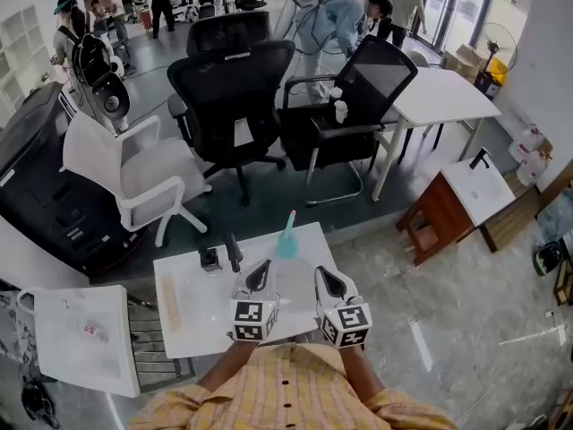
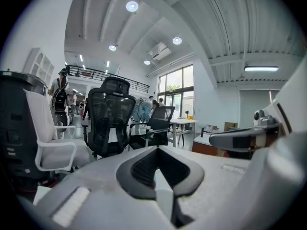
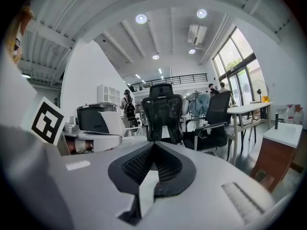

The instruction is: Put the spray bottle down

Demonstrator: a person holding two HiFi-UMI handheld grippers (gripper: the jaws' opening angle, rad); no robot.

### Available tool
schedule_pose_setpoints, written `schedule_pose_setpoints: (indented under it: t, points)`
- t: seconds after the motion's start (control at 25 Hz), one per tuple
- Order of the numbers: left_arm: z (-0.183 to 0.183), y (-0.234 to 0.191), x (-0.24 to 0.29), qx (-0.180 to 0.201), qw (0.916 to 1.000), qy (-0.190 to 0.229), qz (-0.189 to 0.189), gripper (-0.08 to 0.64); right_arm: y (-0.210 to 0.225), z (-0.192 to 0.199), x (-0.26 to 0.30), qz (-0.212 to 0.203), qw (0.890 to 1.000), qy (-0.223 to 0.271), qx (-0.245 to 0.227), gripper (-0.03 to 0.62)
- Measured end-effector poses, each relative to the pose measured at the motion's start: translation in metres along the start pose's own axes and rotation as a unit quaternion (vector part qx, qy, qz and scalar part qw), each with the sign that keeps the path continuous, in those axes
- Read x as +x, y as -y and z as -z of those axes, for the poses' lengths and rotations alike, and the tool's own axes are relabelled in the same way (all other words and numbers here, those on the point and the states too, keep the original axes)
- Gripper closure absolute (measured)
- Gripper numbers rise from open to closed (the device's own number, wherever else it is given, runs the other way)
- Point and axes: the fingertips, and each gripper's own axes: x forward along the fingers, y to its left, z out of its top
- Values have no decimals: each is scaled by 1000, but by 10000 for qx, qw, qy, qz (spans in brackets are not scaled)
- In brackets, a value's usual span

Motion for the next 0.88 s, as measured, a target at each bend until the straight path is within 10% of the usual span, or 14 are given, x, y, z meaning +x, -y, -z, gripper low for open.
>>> schedule_pose_setpoints:
  t: [0.88]
  points:
    - [-4,4,-12,71,9997,215,-2,560,-3,-10,2,-11,9997,217,-72,594]
